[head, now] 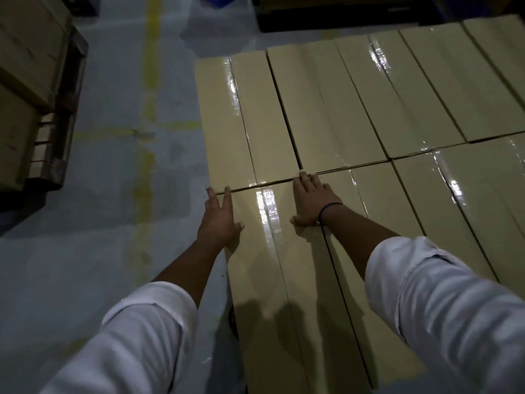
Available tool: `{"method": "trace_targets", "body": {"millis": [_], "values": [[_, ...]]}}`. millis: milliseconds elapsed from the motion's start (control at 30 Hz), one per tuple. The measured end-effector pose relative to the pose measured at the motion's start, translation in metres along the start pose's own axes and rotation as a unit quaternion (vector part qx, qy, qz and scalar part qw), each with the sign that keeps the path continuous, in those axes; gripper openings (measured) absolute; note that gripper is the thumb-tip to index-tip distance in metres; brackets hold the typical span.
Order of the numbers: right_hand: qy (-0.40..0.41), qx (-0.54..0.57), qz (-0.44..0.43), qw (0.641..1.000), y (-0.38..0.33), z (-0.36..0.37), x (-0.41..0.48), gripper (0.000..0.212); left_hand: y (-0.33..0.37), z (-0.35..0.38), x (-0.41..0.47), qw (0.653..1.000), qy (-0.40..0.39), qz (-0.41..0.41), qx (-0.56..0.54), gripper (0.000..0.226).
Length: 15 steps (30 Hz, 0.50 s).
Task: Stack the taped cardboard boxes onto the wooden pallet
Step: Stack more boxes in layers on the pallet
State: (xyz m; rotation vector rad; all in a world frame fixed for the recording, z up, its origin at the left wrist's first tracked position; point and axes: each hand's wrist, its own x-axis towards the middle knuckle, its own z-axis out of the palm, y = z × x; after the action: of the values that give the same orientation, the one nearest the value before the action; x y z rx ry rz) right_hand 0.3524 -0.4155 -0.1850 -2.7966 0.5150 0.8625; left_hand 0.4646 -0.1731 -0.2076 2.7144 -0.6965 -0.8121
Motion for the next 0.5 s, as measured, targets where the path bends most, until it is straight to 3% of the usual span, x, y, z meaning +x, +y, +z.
{"method": "trace_targets", "body": {"millis": [167, 500], "values": [[-0.016, 0.013, 0.002, 1.000, 0.008, 0.001, 0.007, 0.129, -0.005, -0.005, 0.012, 0.999, -0.047, -0.006, -0.007, 0.118], [0.001, 0.018, 0.006, 1.000, 0.012, 0.001, 0.011, 0.136, -0.003, -0.004, 0.014, 1.000, -0.027, -0.004, 0.016, 0.115]]}}
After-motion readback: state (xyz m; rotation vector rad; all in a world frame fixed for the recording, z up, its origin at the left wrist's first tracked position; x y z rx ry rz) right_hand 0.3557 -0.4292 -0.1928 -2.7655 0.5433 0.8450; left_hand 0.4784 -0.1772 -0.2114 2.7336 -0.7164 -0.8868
